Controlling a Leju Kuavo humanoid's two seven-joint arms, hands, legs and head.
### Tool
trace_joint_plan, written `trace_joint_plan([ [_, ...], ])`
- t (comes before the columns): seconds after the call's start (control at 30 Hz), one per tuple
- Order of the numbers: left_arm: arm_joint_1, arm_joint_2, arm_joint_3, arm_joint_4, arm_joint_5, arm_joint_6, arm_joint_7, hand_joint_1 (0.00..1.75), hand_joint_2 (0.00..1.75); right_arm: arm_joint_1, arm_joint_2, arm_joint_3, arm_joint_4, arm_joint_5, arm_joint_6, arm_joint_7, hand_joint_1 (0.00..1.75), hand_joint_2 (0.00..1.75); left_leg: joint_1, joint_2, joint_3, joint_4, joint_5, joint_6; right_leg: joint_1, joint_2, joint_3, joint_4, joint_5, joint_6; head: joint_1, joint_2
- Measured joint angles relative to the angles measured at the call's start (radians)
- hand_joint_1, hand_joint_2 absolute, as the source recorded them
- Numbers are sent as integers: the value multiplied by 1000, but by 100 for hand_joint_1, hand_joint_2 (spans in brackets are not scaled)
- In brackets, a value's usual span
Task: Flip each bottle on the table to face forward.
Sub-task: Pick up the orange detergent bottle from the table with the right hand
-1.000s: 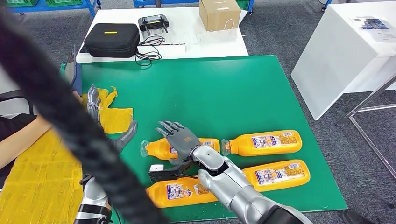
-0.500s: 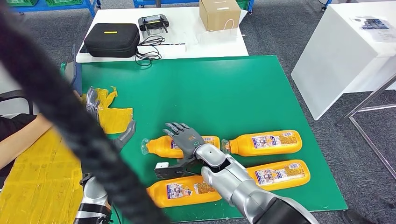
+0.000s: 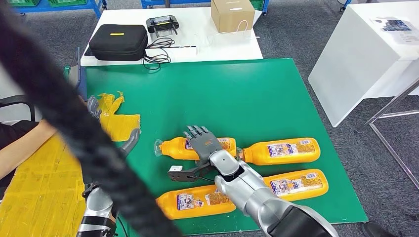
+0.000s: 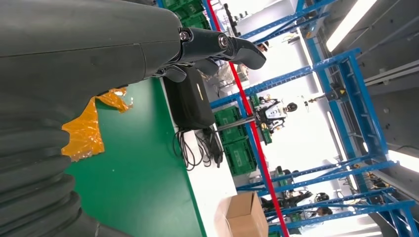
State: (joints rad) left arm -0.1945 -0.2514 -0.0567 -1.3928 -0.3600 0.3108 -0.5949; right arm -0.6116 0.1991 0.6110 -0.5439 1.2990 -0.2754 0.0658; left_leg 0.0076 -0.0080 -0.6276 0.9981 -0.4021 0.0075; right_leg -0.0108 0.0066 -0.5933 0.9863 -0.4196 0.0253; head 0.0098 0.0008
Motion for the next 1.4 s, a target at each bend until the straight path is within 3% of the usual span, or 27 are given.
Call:
trace_joint_plan([
  [0.17, 2, 0, 9, 0, 3, -5, 3, 0, 175, -2, 0, -8, 15, 4, 7, 4, 155, 175, 0, 0, 0, 0, 0, 0, 0, 0, 0, 0, 0, 0, 0, 0],
  [0.33, 4, 0, 12, 0, 6, -7, 4, 0, 175, -8, 0, -11, 23, 4, 7, 4, 175, 175, 0, 0, 0, 0, 0, 0, 0, 0, 0, 0, 0, 0, 0, 0],
  [0.6, 3, 0, 13, 4, 10, -15, 5, 0, 175, -12, 0, -36, 29, -42, -2, -68, 175, 175, 0, 0, 0, 0, 0, 0, 0, 0, 0, 0, 0, 0, 0, 0],
  [0.87, -5, 0, 1, 21, 30, -80, 15, 0, 175, 61, 12, -136, -90, -193, -216, -191, 175, 175, 0, 0, 0, 0, 0, 0, 0, 0, 0, 0, 0, 0, 0, 0],
  [1.13, -15, 0, -15, 35, 43, -108, 21, 0, 175, 115, 16, -196, -207, -221, -245, -217, 175, 175, 0, 0, 0, 0, 0, 0, 0, 0, 0, 0, 0, 0, 0, 0],
  [1.4, -29, 0, -56, 59, 128, -328, 38, 0, 175, 218, 29, -282, -393, -388, -393, -377, 175, 175, 0, 0, 0, 0, 0, 0, 0, 0, 0, 0, 0, 0, 0, 0],
])
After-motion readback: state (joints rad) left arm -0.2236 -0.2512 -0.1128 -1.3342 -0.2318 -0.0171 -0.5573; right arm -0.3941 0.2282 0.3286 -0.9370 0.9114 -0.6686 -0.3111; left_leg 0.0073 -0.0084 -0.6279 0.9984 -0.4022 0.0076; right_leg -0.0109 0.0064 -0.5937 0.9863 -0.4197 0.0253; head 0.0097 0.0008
